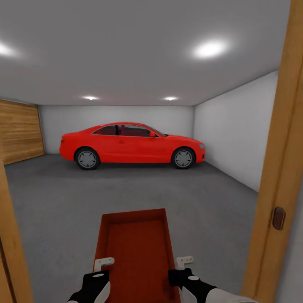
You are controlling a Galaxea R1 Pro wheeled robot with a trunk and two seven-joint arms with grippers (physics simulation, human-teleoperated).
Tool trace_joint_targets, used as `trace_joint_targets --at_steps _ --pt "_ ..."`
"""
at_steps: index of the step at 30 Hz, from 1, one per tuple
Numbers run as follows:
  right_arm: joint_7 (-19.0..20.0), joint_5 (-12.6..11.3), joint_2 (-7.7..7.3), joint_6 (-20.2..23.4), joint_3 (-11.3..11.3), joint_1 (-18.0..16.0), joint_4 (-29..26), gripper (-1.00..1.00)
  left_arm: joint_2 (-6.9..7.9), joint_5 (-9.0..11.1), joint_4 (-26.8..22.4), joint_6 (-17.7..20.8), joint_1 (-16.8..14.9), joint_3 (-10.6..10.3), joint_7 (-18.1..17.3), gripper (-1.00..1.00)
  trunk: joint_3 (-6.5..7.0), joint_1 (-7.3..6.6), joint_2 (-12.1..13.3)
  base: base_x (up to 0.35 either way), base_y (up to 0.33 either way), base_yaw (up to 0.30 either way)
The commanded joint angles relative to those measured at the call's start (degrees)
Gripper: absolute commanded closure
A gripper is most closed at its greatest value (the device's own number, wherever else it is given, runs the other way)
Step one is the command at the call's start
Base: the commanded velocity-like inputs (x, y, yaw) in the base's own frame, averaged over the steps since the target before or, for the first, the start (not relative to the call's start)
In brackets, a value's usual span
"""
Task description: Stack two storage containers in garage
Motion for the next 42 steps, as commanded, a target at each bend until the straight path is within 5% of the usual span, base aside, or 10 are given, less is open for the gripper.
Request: trace_joint_targets --at_steps 1,42 --pt "1.42 1.2 0.17 -0.39 -2.3 -0.13 -3.55 1.0 -0.04 2.25 0.05 0.14 0.04 -0.2 -1.42 1.0 -0.08 0.03 -0.04 0.34 0.0 0.0" --pt "1.42 1.2 0.17 -0.37 -2.3 -0.13 -3.55 1.0 -0.04 2.25 0.02 0.15 0.03 -0.2 -1.42 1.0 -0.08 0.03 -0.04 0.34 0.018 0.0"
